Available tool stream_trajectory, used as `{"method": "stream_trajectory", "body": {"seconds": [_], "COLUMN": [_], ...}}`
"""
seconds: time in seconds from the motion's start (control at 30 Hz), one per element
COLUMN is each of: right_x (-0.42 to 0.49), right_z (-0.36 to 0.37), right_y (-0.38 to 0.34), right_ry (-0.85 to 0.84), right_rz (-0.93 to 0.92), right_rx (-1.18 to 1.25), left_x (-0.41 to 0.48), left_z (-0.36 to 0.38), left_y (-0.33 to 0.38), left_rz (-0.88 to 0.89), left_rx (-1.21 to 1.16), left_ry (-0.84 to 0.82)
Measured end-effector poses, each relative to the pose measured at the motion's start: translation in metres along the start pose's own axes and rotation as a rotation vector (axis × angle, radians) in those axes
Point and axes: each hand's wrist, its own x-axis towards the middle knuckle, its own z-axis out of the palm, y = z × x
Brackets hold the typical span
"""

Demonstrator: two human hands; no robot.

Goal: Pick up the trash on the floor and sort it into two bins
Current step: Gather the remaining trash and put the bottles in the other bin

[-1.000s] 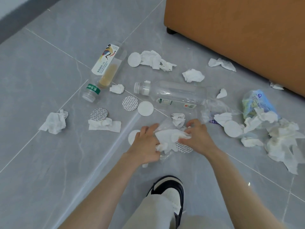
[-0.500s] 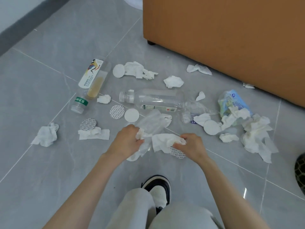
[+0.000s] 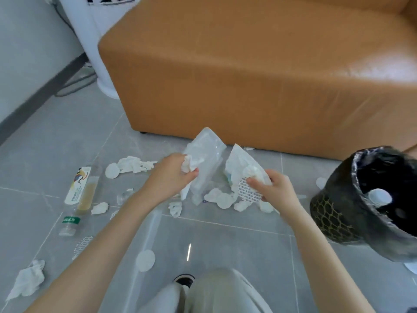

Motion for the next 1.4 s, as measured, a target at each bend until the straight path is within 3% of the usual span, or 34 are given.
{"method": "stream_trajectory", "body": {"seconds": [0.4, 0.7, 0.8, 0.97, 1.17, 1.27, 1.33, 1.4], "right_x": [-0.122, -0.244, -0.279, -0.304, -0.319, -0.322, -0.321, -0.317], "right_z": [-0.192, -0.263, -0.269, -0.254, -0.254, -0.263, -0.264, -0.261], "right_y": [0.01, 0.091, 0.123, 0.169, 0.184, 0.173, 0.169, 0.171], "right_ry": [0.479, 0.782, 0.821, 0.743, 1.008, 1.161, 1.103, 0.943], "right_rz": [0.057, 0.338, 0.485, 0.654, 0.581, 0.459, 0.358, 0.303], "right_rx": [0.111, 0.077, 0.041, -0.08, -0.199, -0.088, -0.178, -0.293], "left_x": [0.005, -0.062, -0.093, -0.125, -0.144, -0.148, -0.154, -0.159], "left_z": [0.065, 0.174, 0.204, 0.255, 0.295, 0.312, 0.324, 0.334], "left_y": [0.236, 0.332, 0.344, 0.338, 0.328, 0.321, 0.316, 0.309], "left_rz": [0.511, 0.706, 0.687, 0.615, 0.46, 0.356, 0.346, 0.444], "left_rx": [0.023, -0.081, -0.215, -0.29, -0.407, -0.388, -0.294, -0.14], "left_ry": [-0.317, -0.648, -0.769, -0.901, -0.985, -1.061, -1.11, -1.119]}}
